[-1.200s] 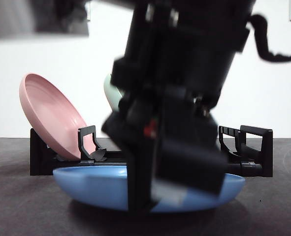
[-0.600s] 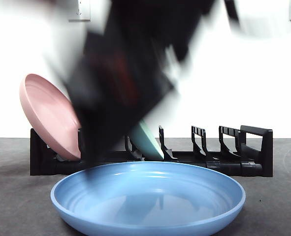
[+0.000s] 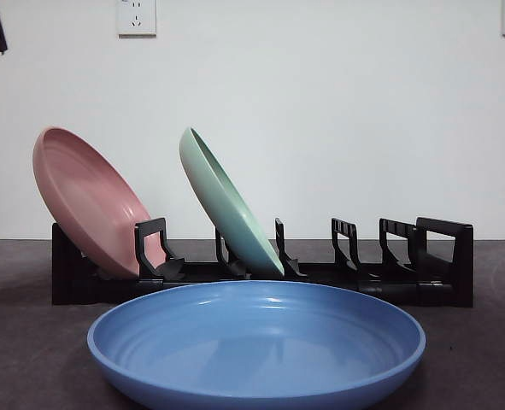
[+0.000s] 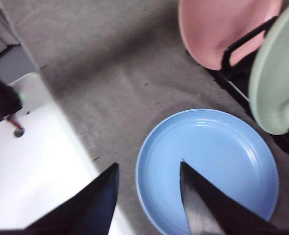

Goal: Place the plate

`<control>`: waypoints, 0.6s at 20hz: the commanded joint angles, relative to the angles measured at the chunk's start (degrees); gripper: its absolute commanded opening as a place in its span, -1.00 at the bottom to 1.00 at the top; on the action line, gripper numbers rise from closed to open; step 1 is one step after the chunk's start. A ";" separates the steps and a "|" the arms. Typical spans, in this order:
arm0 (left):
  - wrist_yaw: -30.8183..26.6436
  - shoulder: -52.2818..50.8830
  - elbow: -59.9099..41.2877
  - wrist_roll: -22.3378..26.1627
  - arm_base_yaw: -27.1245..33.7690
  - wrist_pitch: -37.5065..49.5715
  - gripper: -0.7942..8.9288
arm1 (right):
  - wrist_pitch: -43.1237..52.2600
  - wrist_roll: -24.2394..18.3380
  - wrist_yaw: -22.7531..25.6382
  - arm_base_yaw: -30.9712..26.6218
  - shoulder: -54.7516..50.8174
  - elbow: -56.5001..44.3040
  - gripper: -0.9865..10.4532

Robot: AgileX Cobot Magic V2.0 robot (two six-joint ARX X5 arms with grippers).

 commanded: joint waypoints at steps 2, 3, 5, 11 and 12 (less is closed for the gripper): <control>-3.65 10.67 9.90 -0.66 -0.66 -1.68 -0.01 | -0.22 2.45 4.28 0.66 0.39 1.09 -0.48; -3.87 13.68 12.02 -0.68 -0.85 -1.97 -0.01 | -0.20 2.71 4.70 0.66 0.39 1.09 -0.48; -3.87 18.97 15.02 -1.07 -1.31 -2.08 -0.01 | -0.24 2.84 4.90 0.66 0.39 1.09 -0.48; -3.89 28.83 16.79 -1.11 -1.99 0.07 -0.09 | -0.15 3.21 7.69 0.66 0.42 1.09 -0.48; -3.89 29.48 16.79 -1.11 -1.99 0.59 -0.19 | -0.15 3.54 7.72 0.66 0.42 1.09 -0.48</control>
